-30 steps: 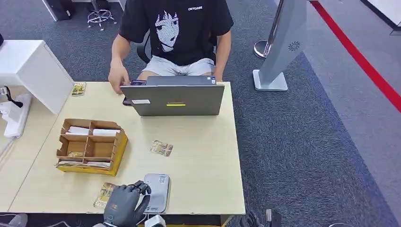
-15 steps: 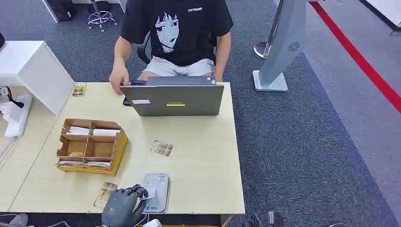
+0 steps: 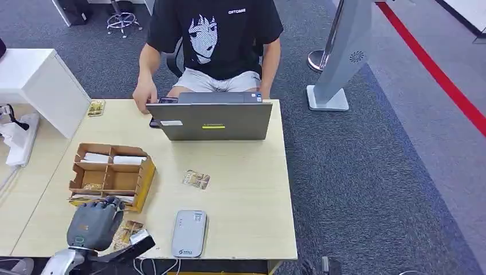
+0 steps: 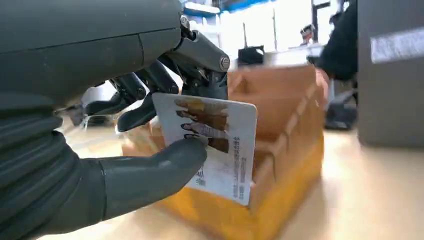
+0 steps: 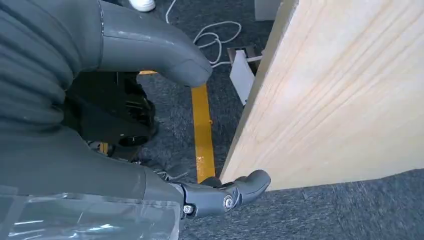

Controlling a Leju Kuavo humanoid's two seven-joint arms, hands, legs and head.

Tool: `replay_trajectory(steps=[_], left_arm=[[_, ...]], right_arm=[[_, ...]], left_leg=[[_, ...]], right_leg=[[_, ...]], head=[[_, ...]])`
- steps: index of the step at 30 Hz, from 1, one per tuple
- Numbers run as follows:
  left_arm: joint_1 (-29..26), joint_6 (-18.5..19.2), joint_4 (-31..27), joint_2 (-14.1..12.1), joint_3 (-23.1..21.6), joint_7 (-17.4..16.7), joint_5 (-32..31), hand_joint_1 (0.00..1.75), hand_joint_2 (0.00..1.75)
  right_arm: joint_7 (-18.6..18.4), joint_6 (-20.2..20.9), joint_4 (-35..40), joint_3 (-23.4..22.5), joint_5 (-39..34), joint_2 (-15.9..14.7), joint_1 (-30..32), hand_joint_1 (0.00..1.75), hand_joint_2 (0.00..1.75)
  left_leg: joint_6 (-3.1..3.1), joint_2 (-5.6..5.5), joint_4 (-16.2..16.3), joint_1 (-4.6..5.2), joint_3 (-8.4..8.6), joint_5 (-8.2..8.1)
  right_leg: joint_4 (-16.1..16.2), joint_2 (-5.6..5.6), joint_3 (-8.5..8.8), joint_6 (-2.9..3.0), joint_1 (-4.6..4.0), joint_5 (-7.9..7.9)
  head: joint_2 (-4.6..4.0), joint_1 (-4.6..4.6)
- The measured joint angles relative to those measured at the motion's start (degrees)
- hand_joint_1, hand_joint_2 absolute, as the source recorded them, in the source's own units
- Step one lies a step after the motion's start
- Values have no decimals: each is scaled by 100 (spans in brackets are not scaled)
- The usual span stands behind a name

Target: Pass the card to the sensor for recognition and then transmit it.

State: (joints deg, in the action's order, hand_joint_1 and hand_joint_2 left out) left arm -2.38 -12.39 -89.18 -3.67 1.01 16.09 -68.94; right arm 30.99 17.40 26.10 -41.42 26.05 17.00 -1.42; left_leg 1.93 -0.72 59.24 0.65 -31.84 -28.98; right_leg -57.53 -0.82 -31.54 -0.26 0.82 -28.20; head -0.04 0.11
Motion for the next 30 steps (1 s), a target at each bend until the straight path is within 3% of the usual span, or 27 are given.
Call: replay_trajectory(steps=[6,14,30], left_arm=[[674,181,-212,-28,70,-390,-177,175,175],[1418,409,-249,-22,109,-656,-245,175,175],[2305,662,166,-28,343,-968,-603,175,175]], right_arm=[[-22,-17,-105,0,159,0,-68,0,175],[-46,-28,-234,0,273,0,-155,0,175],[-111,-77,-448,9,413,0,-303,0,175]], left_leg=[[2,-5,1,1,-2,2],[2,-4,1,1,-2,1],[2,-2,1,1,-3,2]], right_leg=[[0,3,0,0,0,1],[0,2,-1,0,0,1],[0,-1,-3,0,0,1]], head=[[0,-2],[0,0],[0,0]])
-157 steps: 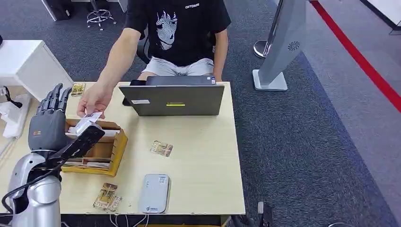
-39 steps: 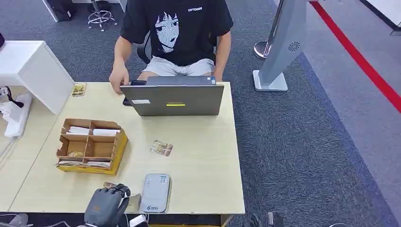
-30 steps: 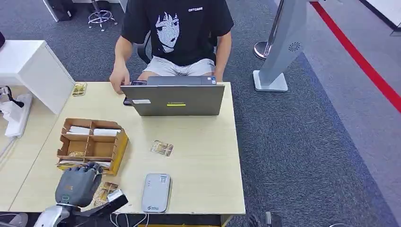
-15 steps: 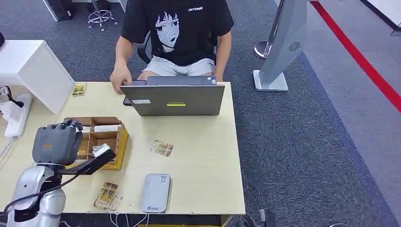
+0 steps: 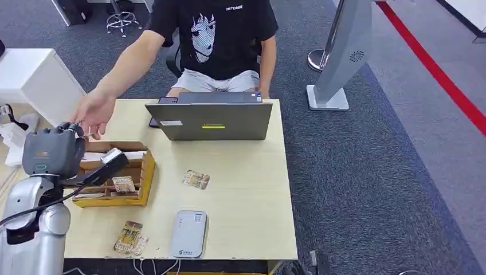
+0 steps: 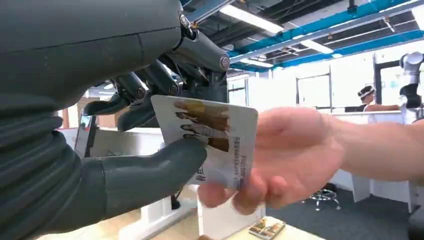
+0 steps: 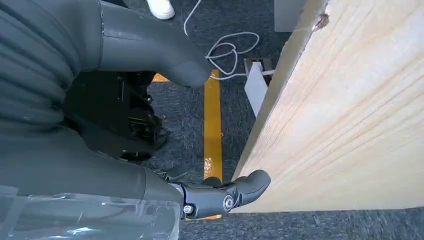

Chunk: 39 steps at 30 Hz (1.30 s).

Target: Pass the card to the sensor for recognition and then transmit it.

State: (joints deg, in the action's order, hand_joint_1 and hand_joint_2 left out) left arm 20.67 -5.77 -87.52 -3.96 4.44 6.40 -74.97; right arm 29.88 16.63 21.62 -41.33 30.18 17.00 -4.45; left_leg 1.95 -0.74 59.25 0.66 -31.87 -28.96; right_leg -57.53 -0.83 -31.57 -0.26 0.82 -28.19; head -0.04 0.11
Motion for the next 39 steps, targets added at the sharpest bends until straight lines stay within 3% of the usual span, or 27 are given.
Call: replay_trajectory(steps=[4,5,6,14,21,26,31,39], left_arm=[[92,-4,57,9,2,0,-26,175,175],[99,-4,68,13,2,2,-29,152,175],[102,-7,68,20,2,11,-24,0,175],[-81,-155,-92,120,20,276,339,0,175],[-925,-290,-941,107,68,778,743,0,175],[-1648,-523,-1265,-276,122,1097,461,0,175],[-2197,-794,-1259,-741,201,1200,237,0,175],[-2434,-1515,-409,-1375,219,1231,-306,0,175]], right_arm=[[-4,0,-31,0,0,0,-18,0,175],[-4,-2,-35,0,-2,0,-19,0,175],[-2,-2,-39,0,-2,0,-20,0,175],[37,0,-46,-2,-87,0,-19,0,175],[107,26,-39,-37,-227,0,-10,0,175],[221,-57,-11,-151,-319,15,12,0,175],[286,-61,37,-243,-365,20,27,0,175],[339,-39,81,-297,-378,20,34,0,175]], left_leg=[[0,5,0,0,0,0],[0,6,0,0,0,-1],[0,8,0,0,-1,-1],[-1,5,0,0,-7,-4],[-1,6,-1,1,-8,-4],[-2,6,-2,-1,-7,-4],[-2,6,-3,-4,-7,-4],[-3,6,-3,-3,-6,-3]], right_leg=[[0,-8,-1,0,0,0],[0,-11,-2,0,0,0],[0,-14,-3,0,0,0],[1,-11,-4,0,1,-1],[2,-13,-5,0,1,-2],[1,-11,-9,1,0,-4],[1,-12,-9,2,-3,-4],[1,-11,-7,2,-2,-4]], head=[[0,0],[0,0],[0,0],[0,0],[0,0],[0,0],[0,0],[0,0]])
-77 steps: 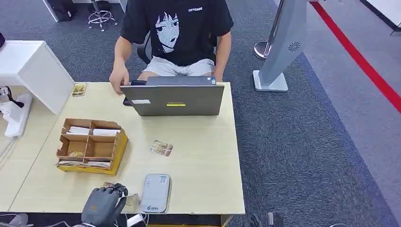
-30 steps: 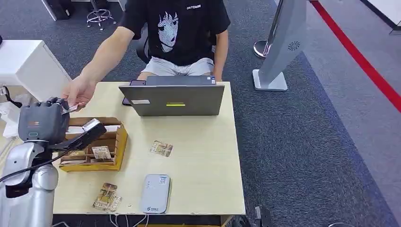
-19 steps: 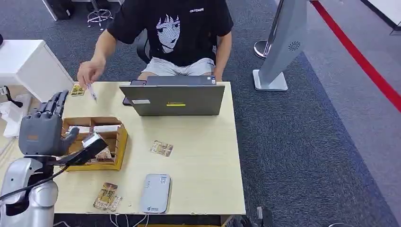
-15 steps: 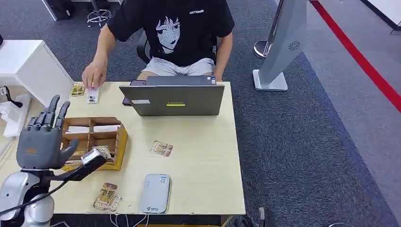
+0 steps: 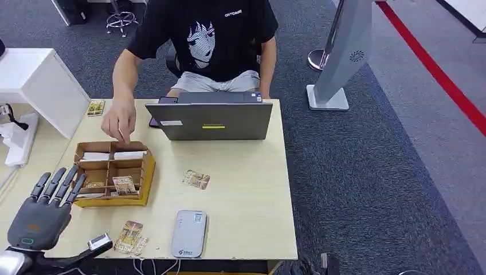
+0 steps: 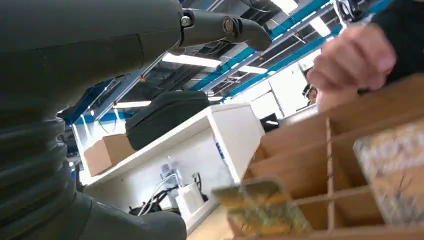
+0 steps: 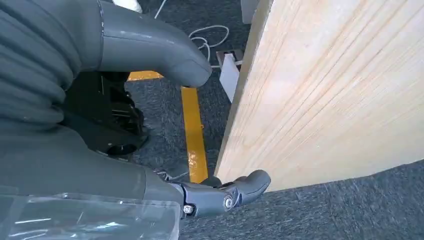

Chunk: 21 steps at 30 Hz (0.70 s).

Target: Pass the card to the sensor for recognition and then transmit it.

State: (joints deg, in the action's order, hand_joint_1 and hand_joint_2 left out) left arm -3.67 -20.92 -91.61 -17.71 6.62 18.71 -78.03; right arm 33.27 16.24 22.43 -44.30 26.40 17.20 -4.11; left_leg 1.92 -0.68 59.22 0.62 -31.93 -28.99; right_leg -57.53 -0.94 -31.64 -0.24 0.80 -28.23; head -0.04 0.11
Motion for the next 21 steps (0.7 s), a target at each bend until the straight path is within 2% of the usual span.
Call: replay_trajectory(steps=[3,10,21], left_arm=[[55,-175,305,-105,2,2,-68,0,175],[225,-242,786,-161,31,-15,-129,0,175],[461,-317,1102,164,31,-199,-207,0,175]], right_arm=[[26,11,15,-2,0,4,0,0,175],[35,24,26,-4,9,11,0,0,175],[-63,166,26,-4,85,11,0,0,175]], left_leg=[[0,-2,0,0,0,0],[0,-4,1,1,-1,0],[0,0,1,1,0,0]], right_leg=[[0,1,1,0,0,0],[1,3,2,0,1,0],[2,1,1,0,1,1]], head=[[0,0],[0,-2],[0,-2]])
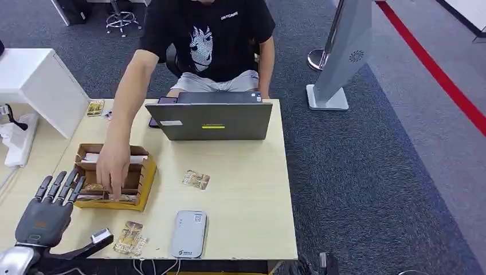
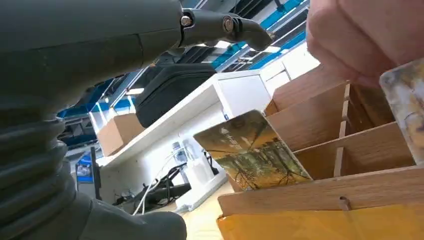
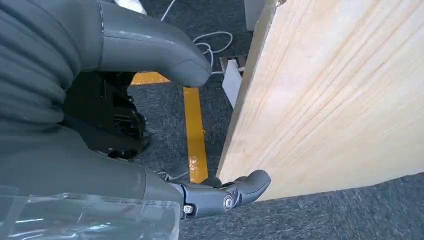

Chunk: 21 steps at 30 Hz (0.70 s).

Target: Pass the card to the sensor for recognition and then transmit it.

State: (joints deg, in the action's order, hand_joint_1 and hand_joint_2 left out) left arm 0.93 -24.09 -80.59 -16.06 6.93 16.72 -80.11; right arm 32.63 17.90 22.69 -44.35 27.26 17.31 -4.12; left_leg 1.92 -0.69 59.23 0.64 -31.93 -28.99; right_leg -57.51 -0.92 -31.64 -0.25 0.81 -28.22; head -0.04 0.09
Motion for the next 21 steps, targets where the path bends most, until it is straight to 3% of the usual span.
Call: replay_trajectory(steps=[11,21], left_arm=[[247,22,337,308,4,-107,22,0,175],[412,22,798,424,103,-151,42,0,175]], right_arm=[[-77,2,0,11,85,0,-1,0,175],[-77,20,0,22,103,0,-2,0,175]], left_leg=[[0,-1,0,0,0,0],[0,-1,0,-1,0,0]], right_leg=[[0,1,1,0,0,0],[0,1,0,0,0,0]], head=[[0,2],[0,2]])
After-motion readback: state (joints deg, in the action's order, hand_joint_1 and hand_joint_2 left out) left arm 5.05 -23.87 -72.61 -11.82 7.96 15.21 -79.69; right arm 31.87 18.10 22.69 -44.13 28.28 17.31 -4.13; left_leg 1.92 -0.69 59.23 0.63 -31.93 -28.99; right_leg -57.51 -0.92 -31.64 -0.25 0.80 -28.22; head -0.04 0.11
